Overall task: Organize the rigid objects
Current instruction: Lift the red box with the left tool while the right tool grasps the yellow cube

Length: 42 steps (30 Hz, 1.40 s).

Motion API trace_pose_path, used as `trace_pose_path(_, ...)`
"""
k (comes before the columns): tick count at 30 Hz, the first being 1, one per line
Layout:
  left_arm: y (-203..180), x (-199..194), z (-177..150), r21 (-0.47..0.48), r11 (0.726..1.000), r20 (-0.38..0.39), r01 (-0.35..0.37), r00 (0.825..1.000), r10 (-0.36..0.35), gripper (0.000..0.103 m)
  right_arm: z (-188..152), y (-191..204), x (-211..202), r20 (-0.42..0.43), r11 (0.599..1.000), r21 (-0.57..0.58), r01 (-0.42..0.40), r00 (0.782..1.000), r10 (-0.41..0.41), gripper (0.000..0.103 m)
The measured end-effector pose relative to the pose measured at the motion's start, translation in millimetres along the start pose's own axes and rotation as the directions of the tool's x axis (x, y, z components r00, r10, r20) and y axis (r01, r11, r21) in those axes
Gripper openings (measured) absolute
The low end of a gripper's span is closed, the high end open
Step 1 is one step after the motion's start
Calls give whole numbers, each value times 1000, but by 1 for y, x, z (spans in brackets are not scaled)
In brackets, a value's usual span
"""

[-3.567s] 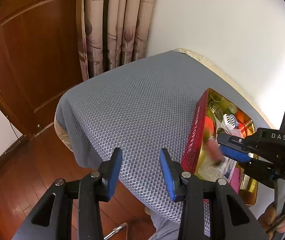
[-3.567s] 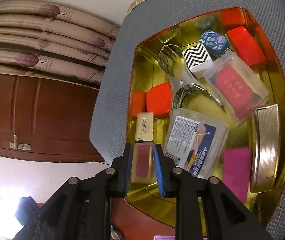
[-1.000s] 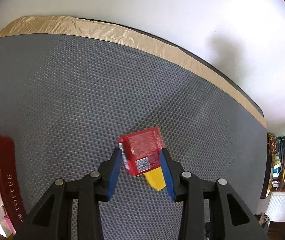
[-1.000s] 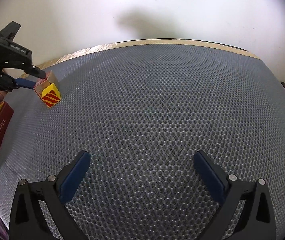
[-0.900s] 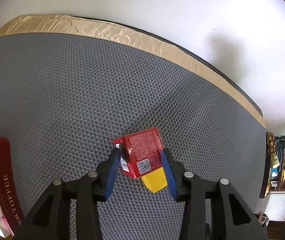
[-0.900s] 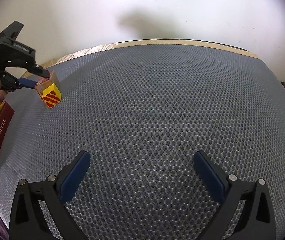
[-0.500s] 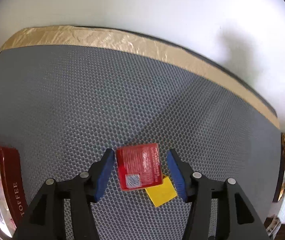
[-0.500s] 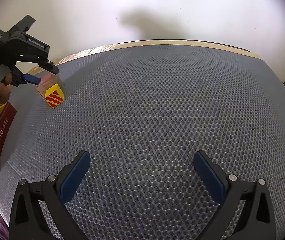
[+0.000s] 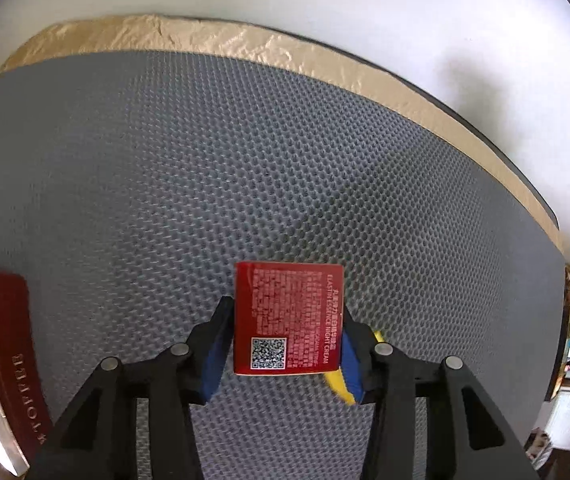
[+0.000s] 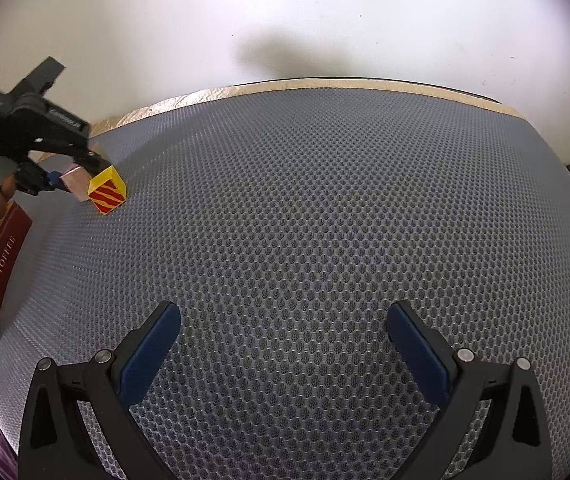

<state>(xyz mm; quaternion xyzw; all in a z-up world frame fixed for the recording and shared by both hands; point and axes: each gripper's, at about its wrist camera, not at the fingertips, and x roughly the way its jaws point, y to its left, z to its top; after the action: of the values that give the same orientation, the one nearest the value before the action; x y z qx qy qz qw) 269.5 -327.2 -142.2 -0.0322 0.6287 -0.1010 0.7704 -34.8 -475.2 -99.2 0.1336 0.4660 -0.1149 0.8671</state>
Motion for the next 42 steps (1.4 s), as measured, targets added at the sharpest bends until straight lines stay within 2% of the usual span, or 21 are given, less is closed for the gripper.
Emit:
trace_pose_path(4,17,-17,-27,11,998,15,61,998,-62,48,1,8,5,-8,1000,-12,11,1000,-11,103)
trace_pose_path(10,49,-31,-79,15,993,-6,113,994,-113,48,-1,19,15,-12,999,-32,30,999,-31,103)
trace_pose_path(12,58,-37,-97,24,994,0,109,994,-109,48,0,25,13,5,999,-51,1,1000,-1,103)
trace_pose_path(14,62,-40,-111,50,994,-3,100,995,-100,48,5,43,6,41,991,-118,-64,997,69,103)
trace_pose_path(16,67,-44,-124,70,993,-3,92,996,-92,48,15,68,5,44,962,-232,-143,987,157,103)
trace_pose_path(20,74,-48,-132,83,991,-18,105,994,-104,48,41,119,17,19,854,-460,-244,958,285,101)
trace_pose_path(21,76,-50,-130,83,991,-11,103,995,-102,48,50,130,25,-4,826,-496,-267,952,306,96)
trace_pose_path(22,78,-53,-130,86,992,0,96,995,-97,48,57,137,30,-18,812,-514,-278,949,314,85)
trace_pose_path(24,81,-63,-132,96,992,30,81,996,-84,48,75,153,49,-69,787,-539,-302,946,316,72)
trace_pose_path(25,85,-65,-133,102,992,43,76,996,-81,49,80,156,54,-76,781,-548,-301,947,312,70)
trace_pose_path(27,84,-75,-137,120,991,65,64,995,-72,49,90,167,69,-86,768,-572,-287,953,292,70)
trace_pose_path(32,81,-89,-145,165,986,98,36,994,-53,49,97,175,89,-129,759,-557,-338,938,323,71)
trace_pose_path(35,54,-83,-146,167,985,101,36,993,-53,49,96,172,95,-162,742,-561,-367,928,336,71)
trace_pose_path(36,50,-80,-144,170,985,103,31,993,-49,49,97,172,97,-175,735,-567,-373,926,335,64)
trace_pose_path(37,49,-82,-146,173,985,105,25,993,-44,49,96,175,101,-186,729,-577,-368,929,321,36)
trace_pose_path(38,48,-84,-149,175,984,108,22,993,-42,49,95,175,105,-201,729,-586,-354,935,292,27)
trace_pose_path(42,49,-87,-149,184,983,126,7,992,-31,49,92,177,106,-202,740,-584,-333,943,265,27)
